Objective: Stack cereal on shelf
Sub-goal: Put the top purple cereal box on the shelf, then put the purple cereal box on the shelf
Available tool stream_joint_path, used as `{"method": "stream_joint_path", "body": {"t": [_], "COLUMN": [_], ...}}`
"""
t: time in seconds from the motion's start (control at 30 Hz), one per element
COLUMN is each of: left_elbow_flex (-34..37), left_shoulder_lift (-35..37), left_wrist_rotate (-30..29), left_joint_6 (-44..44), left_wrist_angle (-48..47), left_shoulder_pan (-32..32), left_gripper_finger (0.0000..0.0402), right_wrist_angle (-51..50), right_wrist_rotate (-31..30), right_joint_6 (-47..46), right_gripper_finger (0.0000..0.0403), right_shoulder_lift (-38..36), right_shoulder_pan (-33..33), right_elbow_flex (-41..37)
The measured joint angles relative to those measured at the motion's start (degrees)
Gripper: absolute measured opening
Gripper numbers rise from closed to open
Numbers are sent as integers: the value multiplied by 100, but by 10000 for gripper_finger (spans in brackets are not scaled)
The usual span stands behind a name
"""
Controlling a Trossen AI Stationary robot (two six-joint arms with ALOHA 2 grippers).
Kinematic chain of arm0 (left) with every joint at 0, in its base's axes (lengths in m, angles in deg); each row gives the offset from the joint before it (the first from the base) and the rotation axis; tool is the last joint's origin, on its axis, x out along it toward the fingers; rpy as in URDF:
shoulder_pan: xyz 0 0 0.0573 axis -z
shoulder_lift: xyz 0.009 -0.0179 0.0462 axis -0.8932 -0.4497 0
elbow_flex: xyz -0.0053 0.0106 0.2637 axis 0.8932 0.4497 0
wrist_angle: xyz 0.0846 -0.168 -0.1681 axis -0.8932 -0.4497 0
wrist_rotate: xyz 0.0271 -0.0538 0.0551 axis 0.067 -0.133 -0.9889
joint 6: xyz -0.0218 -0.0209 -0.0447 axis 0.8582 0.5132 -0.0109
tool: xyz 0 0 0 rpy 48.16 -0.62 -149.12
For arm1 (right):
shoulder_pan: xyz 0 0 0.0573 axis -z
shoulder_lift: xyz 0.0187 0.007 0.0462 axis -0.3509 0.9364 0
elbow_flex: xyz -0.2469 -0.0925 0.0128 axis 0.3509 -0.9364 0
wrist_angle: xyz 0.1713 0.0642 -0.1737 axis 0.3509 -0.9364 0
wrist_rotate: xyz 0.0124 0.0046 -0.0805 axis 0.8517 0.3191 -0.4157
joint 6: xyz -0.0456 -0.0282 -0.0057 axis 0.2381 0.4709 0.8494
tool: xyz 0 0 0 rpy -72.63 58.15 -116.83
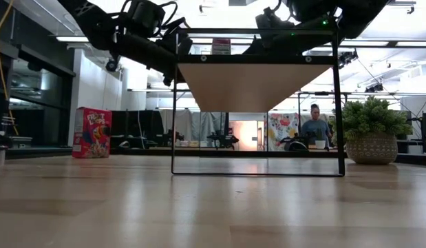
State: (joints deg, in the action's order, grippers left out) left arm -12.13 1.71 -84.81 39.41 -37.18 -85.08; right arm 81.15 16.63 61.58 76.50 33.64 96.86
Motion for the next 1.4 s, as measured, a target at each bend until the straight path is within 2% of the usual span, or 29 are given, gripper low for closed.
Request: {"method": "stream_joint_path", "body": {"t": [0.87, 1.0, 1.17, 1.27, 1.4], "left_elbow_flex": [-7, -8, -9, -7, 156], "left_shoulder_lift": [123, 450, 1178, 1671, 2212], "left_wrist_rotate": [-17, -30, -47, -305, -343], "left_joint_6": [-3, -88, -203, -243, -167], "left_wrist_angle": [-66, -465, -1504, -2167, -2395], "left_shoulder_pan": [-42, -130, -221, -208, -11], "left_gripper_finger": [0, 0, 0, 0, 0], "right_wrist_angle": [-49, -66, -211, -428, -987], "right_wrist_rotate": [140, 137, 137, 137, 135], "right_joint_6": [-124, -80, 20, 27, 188], "right_gripper_finger": [0, 0, 0, 0, 0], "right_shoulder_lift": [-2, -37, -171, -301, -641], "right_shoulder_pan": [-1, 2, 2, 2, 2], "right_elbow_flex": [0, 0, 0, 0, 0]}}
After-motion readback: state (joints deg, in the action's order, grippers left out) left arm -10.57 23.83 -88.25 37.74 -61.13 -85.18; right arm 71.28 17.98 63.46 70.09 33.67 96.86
